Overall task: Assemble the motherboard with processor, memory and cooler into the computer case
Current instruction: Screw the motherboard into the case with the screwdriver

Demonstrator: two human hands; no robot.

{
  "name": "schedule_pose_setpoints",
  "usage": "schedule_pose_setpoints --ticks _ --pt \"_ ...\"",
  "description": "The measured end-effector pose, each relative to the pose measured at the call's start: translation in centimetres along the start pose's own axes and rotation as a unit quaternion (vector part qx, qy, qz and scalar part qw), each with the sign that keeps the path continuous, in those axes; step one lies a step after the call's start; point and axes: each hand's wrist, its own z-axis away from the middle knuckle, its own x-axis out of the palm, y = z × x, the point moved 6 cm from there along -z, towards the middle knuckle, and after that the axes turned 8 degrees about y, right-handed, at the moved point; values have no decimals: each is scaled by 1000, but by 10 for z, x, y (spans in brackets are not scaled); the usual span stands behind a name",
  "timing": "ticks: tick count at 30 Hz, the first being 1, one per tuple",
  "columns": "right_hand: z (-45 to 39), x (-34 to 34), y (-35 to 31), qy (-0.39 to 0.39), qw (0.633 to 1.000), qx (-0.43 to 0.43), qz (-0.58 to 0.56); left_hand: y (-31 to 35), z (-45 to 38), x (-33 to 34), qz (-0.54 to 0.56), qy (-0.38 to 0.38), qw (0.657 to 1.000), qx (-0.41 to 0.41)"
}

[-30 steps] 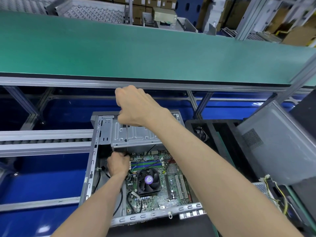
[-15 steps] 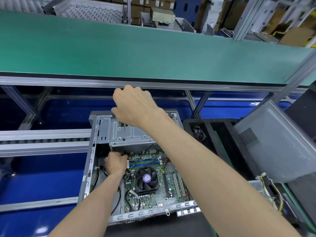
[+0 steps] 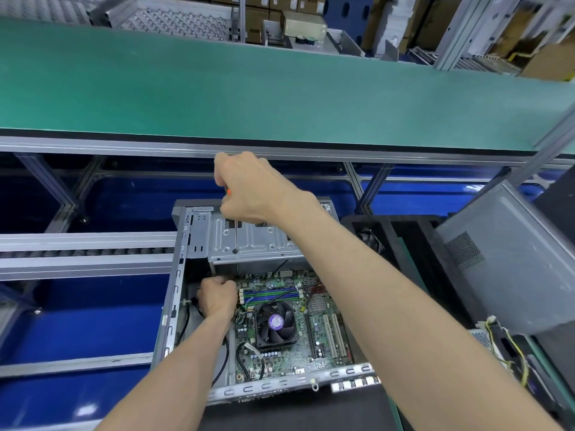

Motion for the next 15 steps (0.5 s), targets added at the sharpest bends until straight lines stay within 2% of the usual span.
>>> schedule_pose_setpoints --ticks 4,9,15 --pt "0 2 0 61 995 5 82 2 0 0 -9 7 1000 19" --pt "2 2 -3 9 1000 -9 19 5 2 -1 -28 3 999 36" --pt "4 3 -6 19 999 -16 20 7 3 0 -70 13 995 70"
